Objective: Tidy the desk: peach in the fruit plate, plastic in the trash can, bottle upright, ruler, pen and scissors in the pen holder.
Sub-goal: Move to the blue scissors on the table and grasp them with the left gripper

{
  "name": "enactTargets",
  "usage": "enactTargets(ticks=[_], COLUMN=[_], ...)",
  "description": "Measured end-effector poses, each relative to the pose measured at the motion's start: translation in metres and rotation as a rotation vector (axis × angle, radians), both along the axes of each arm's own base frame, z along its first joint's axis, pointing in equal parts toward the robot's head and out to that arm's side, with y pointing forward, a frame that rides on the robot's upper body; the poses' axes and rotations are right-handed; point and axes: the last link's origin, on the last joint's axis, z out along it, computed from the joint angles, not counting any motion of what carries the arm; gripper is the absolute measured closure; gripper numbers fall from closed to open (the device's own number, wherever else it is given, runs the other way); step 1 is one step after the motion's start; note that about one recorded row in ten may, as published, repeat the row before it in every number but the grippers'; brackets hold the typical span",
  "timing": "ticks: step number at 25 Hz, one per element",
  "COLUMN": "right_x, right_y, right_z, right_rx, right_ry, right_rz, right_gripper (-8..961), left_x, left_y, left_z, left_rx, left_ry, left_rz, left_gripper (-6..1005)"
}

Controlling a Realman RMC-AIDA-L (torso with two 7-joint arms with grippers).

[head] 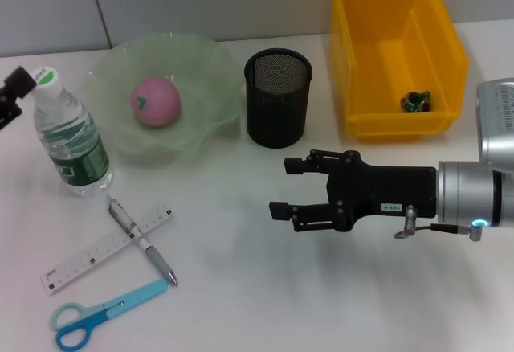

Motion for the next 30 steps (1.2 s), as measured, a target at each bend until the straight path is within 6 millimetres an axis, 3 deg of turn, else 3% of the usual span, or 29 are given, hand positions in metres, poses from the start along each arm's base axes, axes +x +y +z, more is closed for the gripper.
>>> enactTargets(ticks=[10,19,30], right_x=[-0.002,-0.008,-0.02], right_y=[0.004,0.011,0.02], right_z=[0.007,0.031,0.065], right_rx=[0.005,-0.07,-0.18], right_ry=[0.04,0.079,0.075], right_rz=[-0.041,-0.131,-0.167], right_gripper=[137,137,137], left_x=[0.019,0.03,0.034], left_y=[-0.011,-0.005,0.002], left_z=[-0.01,-0.048,-0.063], left_rx=[-0.288,-0.518,-0.553], left_ry=[0.144,0.325,0.383], left_rz=[-0.123,-0.177,-0.192], left_gripper=[189,188,188])
